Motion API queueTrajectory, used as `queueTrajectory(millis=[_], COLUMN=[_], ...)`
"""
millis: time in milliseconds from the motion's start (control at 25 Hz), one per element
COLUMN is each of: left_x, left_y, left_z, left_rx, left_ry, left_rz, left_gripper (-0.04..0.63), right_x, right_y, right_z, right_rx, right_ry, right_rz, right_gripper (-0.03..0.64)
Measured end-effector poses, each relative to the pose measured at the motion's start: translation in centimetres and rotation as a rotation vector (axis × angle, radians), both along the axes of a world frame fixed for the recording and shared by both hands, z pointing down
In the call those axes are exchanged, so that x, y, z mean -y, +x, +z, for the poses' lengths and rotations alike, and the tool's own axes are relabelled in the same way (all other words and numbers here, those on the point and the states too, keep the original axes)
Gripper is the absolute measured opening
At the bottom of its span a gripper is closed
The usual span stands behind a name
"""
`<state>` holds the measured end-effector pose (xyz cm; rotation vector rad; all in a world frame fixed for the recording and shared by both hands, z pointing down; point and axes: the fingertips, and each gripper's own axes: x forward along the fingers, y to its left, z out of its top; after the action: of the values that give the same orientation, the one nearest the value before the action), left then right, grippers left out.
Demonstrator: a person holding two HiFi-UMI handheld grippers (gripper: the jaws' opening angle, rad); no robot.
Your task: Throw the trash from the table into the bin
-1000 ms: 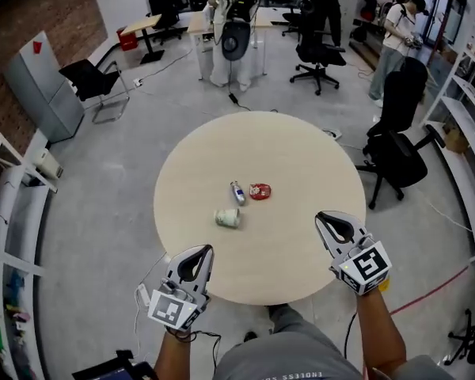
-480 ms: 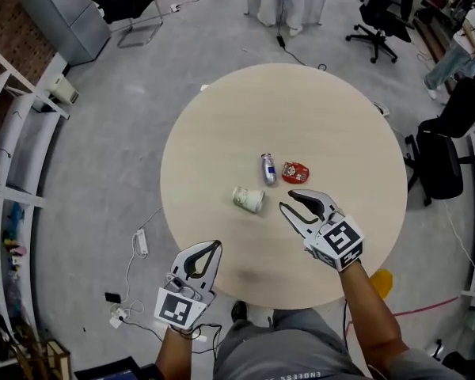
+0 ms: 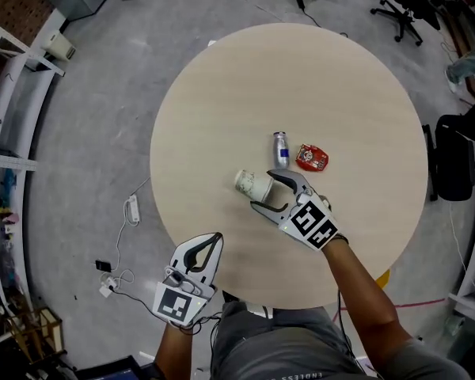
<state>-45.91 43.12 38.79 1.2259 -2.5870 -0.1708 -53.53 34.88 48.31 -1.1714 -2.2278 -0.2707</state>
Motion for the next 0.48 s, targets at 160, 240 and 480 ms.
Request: queueTrajectory(millis=[160,240,480], left_x=[-0.2,0.0,0.1], left_y=[-0.4,-0.5,-0.3], left_z=[1.6,2.2,2.4], left_rx=[-0.028,-0.039,-0.045], left_ry=[0.006,0.007,-0.004], left_rz=[-0.018,-0.022,-0.023], left_gripper=[0.034,0.034,0.033], right_x=[-1.1,-1.3,-1.6], right_y=[-0.5,-0.7,-1.3], right_z=[3.5,5.2,7.0], right_rx=[-0.015,-0.024,-0.043], right_ry=[0.081,0.12,0.123], right_rz=[-0.069,-0.085,-0.069], right_gripper=[0.343,0.347,0.348])
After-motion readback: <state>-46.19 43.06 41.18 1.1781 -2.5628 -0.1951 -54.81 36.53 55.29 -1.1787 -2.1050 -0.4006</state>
